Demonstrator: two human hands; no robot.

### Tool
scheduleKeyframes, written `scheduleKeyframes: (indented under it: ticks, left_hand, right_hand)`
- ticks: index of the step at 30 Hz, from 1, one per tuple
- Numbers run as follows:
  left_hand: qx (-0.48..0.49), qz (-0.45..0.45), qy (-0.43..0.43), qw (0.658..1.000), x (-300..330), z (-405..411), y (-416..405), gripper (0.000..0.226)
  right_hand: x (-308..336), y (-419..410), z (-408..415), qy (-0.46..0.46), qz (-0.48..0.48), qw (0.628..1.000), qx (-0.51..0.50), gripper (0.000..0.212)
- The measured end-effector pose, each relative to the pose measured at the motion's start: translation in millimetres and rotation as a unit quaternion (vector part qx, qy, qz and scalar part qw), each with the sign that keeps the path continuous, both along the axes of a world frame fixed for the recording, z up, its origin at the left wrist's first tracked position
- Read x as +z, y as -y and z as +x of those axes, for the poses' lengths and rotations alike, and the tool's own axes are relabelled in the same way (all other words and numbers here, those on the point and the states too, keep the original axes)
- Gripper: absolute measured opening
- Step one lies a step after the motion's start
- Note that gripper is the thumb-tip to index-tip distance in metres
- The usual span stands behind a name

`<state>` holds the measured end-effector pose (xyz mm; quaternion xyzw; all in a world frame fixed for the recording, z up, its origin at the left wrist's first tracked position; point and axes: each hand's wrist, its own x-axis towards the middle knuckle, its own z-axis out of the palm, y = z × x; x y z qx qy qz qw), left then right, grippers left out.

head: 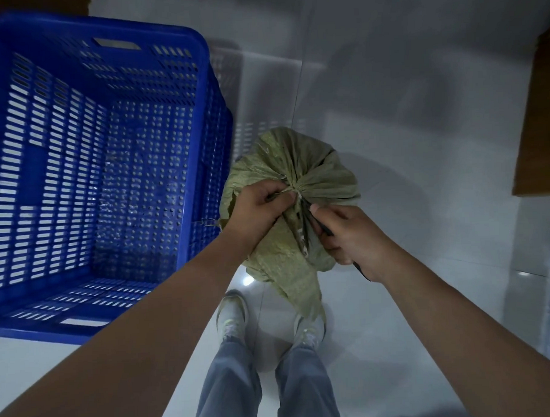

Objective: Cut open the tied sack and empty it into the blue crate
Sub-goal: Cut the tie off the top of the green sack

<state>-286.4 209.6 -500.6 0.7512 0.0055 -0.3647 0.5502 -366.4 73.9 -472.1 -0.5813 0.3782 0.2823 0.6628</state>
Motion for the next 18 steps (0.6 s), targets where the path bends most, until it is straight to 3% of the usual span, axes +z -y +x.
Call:
scheduleKeyframes:
  ticks: [4,8,14,18]
  left_hand:
    - [-0.025,-0.018,-0.003,1.000,-2.7,1.8,-3.2,0.016]
    - [-0.042,-0.030,-0.012,0.999,-3.9,3.5,-4.2,0.009]
    - [-0.036,-0.072,-0.098,0.992,-7.3,3.1,-10.7,0.014]
    - [-0.058,-0.075,-0.108,0.990,-10.3,3.1,-14.7,0.014]
  right_hand:
    - [1.6,6.2,-1.6,-0.010,0.005,1.000,0.029,0.038]
    - [0.5,11.6,-1.5,0.001,0.007,0.998,0.058,0.035]
    - [-2.3,15.4,4.8,0.027,-0.005,0.994,0.109,0.038]
    - [-6.1,13.4,3.9,0.032,-0.017,0.991,0.128,0.037]
